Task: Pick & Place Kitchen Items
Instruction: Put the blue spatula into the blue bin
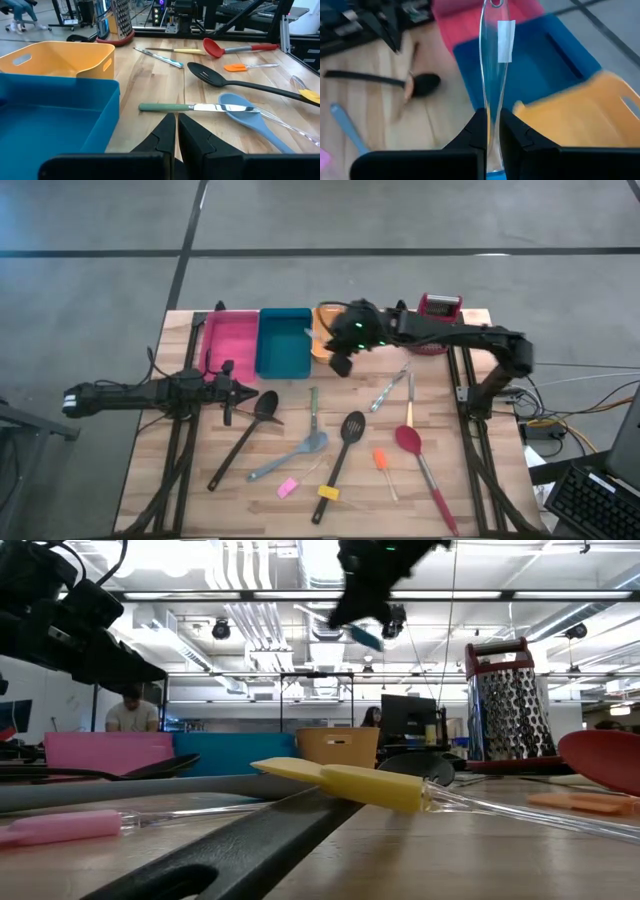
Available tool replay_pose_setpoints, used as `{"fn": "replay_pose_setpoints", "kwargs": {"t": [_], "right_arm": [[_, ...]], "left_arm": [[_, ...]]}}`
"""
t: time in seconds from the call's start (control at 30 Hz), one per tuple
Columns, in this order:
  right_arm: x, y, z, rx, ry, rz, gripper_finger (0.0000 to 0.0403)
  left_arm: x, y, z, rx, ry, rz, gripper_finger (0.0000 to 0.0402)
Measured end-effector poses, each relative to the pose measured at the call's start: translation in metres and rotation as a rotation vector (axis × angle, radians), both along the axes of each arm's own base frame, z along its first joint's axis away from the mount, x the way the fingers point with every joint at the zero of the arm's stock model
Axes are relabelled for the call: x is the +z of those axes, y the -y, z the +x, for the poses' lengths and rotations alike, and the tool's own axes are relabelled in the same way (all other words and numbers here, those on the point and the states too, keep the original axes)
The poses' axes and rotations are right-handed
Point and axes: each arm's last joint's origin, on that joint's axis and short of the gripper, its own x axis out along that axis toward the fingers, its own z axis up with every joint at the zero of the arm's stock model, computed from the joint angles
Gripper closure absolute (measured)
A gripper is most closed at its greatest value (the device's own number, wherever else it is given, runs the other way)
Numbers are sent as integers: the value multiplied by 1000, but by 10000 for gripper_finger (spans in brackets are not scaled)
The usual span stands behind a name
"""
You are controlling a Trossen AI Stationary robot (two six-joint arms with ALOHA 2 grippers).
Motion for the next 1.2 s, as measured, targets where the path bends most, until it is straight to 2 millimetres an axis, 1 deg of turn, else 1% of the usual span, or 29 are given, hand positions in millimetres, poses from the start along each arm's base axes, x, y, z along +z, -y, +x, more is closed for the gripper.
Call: {"fn": "replay_pose_setpoints", "kwargs": {"t": [0.1, 0.2, 0.37, 0.53, 0.63, 0.73, 0.87, 1.0, 1.2], "right_arm": [[1, 13, 30, 9, 19, 14, 389], [-8, 31, 57, -41, 30, 48, 389], [-36, 64, 97, -93, 21, 164, 389], [-63, 92, 123, -161, -19, 255, 389], [-75, 104, 132, -202, -36, 285, 389], [-87, 110, 140, -217, -36, 308, 389], [-95, 114, 142, -247, -22, 334, 389], [-97, 117, 142, -260, -28, 331, 389], [-101, 116, 142, -274, -33, 351, 389]], "left_arm": [[0, 0, 0, 0, -1, 0, 378], [0, 0, 0, 0, -2, 0, 378], [0, 0, 0, 0, -2, 0, 378], [0, 0, 0, 0, -2, 0, 378], [0, 0, 0, 0, -2, 0, 378], [0, 0, 0, 0, -2, 0, 378], [0, 0, 0, 0, -3, 0, 378], [0, 0, 0, 0, -2, 0, 378], [0, 0, 0, 0, -3, 0, 378]]}}
